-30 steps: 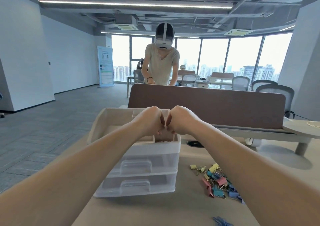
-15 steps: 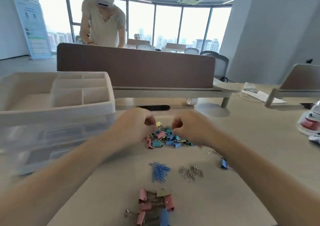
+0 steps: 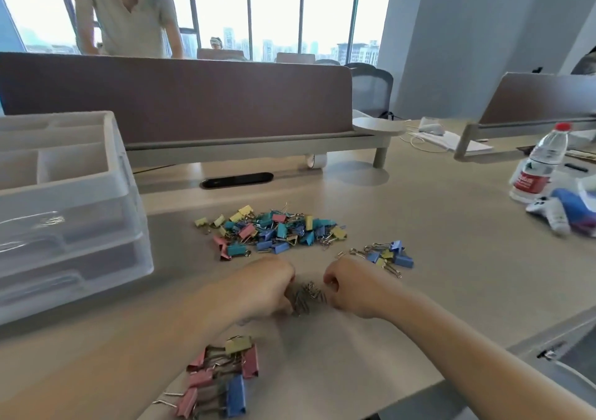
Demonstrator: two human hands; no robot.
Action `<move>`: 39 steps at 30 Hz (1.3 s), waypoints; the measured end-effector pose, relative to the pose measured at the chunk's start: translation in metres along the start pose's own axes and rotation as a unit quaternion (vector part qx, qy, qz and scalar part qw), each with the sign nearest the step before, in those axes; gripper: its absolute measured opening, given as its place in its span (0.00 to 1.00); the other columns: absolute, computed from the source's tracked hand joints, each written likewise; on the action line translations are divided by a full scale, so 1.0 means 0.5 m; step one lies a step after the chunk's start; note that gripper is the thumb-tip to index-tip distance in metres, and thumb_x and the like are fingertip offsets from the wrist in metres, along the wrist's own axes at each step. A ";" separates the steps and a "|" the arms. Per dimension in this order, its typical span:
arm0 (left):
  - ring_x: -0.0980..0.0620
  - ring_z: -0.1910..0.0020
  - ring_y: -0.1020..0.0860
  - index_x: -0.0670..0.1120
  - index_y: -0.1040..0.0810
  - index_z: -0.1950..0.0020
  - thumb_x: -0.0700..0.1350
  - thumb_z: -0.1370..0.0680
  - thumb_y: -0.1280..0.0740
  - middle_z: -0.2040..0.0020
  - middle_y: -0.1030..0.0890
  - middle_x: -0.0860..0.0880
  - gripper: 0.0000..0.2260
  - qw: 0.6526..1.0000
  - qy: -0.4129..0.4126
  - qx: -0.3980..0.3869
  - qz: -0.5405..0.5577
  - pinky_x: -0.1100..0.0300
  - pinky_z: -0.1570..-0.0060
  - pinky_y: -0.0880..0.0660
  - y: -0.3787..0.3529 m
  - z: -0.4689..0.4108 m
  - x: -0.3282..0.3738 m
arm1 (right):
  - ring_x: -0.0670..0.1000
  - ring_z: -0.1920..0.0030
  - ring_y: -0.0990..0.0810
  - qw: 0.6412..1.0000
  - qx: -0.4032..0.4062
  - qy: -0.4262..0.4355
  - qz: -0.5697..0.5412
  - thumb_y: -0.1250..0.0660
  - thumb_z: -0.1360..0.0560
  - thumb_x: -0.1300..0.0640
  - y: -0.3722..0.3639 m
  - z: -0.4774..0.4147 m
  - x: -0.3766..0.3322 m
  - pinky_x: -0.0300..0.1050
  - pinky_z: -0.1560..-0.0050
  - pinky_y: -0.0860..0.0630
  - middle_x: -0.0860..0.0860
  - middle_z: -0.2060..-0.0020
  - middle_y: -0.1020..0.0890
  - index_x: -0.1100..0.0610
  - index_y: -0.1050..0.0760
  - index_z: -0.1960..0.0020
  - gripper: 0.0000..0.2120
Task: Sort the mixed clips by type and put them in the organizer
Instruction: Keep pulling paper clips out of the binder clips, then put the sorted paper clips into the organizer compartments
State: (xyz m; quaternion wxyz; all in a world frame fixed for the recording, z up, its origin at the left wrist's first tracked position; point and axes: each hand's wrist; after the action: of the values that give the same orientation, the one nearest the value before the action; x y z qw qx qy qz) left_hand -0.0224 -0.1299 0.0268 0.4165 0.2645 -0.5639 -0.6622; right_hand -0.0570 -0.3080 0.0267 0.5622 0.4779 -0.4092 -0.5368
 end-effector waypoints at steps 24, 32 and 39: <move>0.50 0.55 0.22 0.47 0.21 0.51 0.49 0.26 0.27 0.54 0.20 0.48 0.08 0.996 -0.013 0.029 0.083 0.55 0.56 0.24 -0.013 -0.016 0.009 | 0.53 0.49 0.21 0.996 -0.014 0.073 -0.057 0.30 0.26 0.46 0.014 -0.027 -0.009 0.52 0.45 0.21 0.49 0.49 0.20 0.51 0.20 0.44 0.14; 0.48 0.54 0.21 0.47 0.19 0.49 0.48 0.24 0.30 0.52 0.20 0.47 0.07 0.993 -0.002 0.062 0.101 0.49 0.50 0.21 -0.012 -0.011 0.000 | 0.51 0.47 0.22 0.995 0.010 0.080 -0.052 0.29 0.26 0.49 0.009 -0.023 -0.009 0.49 0.45 0.22 0.47 0.44 0.23 0.49 0.24 0.36 0.19; 0.49 0.57 0.24 0.48 0.24 0.52 0.53 0.28 0.26 0.55 0.21 0.48 0.13 0.995 0.003 0.030 0.094 0.59 0.66 0.33 -0.015 -0.008 0.016 | 0.52 0.46 0.23 0.991 -0.031 0.124 -0.033 0.29 0.26 0.51 0.024 -0.032 -0.020 0.53 0.43 0.23 0.49 0.43 0.23 0.47 0.23 0.35 0.19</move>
State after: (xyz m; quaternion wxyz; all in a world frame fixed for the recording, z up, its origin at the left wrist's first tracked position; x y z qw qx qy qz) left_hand -0.0252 -0.1386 0.0197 0.4701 0.2245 -0.6049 -0.6023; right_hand -0.0398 -0.2967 0.0356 0.6056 0.5362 -0.3033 -0.5037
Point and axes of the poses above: each hand's wrist, its own z-axis away from the middle knuckle, its own y-axis out of the back of the hand, x = y × z
